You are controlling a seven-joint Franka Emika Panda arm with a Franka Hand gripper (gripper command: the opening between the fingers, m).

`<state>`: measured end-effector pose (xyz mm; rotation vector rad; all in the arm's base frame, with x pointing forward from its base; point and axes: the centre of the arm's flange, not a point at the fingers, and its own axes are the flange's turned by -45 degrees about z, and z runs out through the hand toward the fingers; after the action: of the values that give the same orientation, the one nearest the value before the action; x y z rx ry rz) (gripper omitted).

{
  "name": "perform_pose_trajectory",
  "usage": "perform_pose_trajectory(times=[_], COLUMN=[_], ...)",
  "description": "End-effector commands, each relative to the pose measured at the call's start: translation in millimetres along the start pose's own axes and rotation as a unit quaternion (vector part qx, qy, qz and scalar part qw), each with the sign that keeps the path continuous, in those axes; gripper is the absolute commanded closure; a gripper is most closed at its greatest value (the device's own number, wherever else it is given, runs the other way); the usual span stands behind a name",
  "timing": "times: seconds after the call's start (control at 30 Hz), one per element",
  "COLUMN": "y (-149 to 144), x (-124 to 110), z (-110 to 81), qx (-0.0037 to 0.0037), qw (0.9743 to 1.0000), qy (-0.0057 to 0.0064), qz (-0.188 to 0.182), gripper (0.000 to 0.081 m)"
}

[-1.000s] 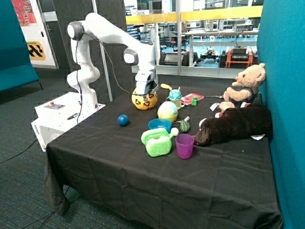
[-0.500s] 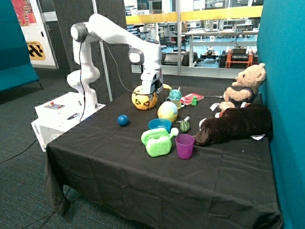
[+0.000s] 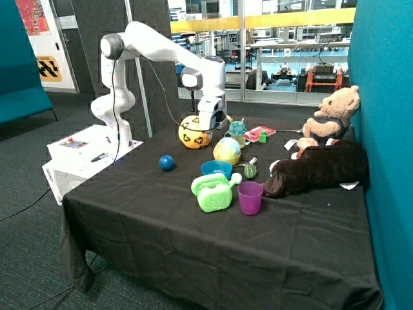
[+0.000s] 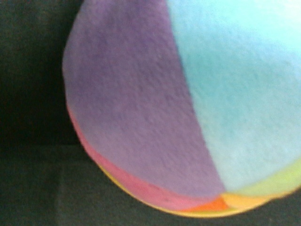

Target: Sort the balls from left to right in order of size

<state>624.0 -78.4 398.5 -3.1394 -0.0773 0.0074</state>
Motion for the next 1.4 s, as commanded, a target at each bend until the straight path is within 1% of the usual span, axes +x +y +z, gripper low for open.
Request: perform_pose_trajectory(times=[0.0,0.47,0.97,1.37], y=[-9,-5,-5,6], x=[10,23,33,33], z=[10.8,12.2,25.1,37.7], qx=[-0.00067,-0.00066,-0.00067,-0.00066], qw=[1.0,1.0,1.0,1.0], qy=[0.0023,0.0023,0.0023,0.0023], qz=[-0.002,0.002,0.0,0.002], gripper=[0.0007,0.0002,0.0001,0.0004])
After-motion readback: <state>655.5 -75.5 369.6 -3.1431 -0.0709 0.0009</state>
